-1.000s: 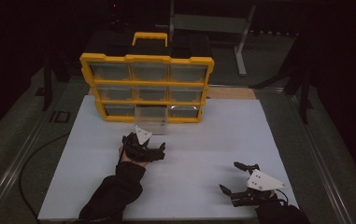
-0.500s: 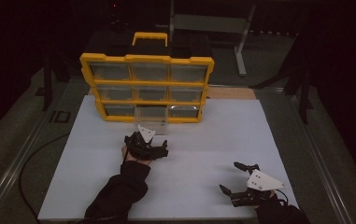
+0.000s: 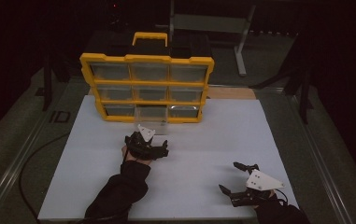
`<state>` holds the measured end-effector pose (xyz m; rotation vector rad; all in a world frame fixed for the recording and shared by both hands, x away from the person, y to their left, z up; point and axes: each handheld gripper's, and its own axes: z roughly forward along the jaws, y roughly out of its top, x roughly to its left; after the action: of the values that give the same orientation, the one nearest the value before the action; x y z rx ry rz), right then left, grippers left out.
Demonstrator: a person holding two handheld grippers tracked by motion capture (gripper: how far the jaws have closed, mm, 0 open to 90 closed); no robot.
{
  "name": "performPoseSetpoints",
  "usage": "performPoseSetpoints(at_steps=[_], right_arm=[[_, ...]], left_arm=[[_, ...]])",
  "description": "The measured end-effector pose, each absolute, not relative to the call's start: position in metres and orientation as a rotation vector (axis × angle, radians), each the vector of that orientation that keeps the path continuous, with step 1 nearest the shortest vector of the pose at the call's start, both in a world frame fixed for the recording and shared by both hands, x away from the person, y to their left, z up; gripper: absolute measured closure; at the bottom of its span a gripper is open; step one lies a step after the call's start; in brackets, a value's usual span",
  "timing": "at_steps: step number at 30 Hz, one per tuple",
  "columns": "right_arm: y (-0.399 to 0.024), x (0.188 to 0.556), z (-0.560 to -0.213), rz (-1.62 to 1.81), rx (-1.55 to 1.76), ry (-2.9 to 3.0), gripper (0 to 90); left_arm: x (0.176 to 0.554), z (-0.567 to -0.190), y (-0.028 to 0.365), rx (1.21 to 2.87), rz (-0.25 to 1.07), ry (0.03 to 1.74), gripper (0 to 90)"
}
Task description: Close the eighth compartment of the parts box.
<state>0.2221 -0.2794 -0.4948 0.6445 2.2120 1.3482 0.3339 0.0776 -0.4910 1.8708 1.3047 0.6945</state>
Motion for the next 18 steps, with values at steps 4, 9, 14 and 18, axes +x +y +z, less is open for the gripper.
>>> performPoseSetpoints(at_steps=[4,9,14,18], right_arm=[[-0.2797,0.2222,-0.4947,1.352,0.644,2.209,8.9],[-0.2804,0.2223,-0.4945,1.350,0.649,2.208,8.9],[-0.2796,0.2223,-0.4951,1.350,0.646,2.215,8.9],[-0.2802,0.2224,-0.4948,1.353,0.651,2.213,8.9]], left_arm=[[0.3347,-0.4910,0.0788,1.871,0.691,1.317,0.1],[0.3344,-0.4916,0.0769,1.884,0.713,1.314,2.1],[0.3335,-0.4922,0.0783,1.873,0.727,1.313,13.2],[0.3339,-0.4931,0.0785,1.886,0.737,1.301,25.1]])
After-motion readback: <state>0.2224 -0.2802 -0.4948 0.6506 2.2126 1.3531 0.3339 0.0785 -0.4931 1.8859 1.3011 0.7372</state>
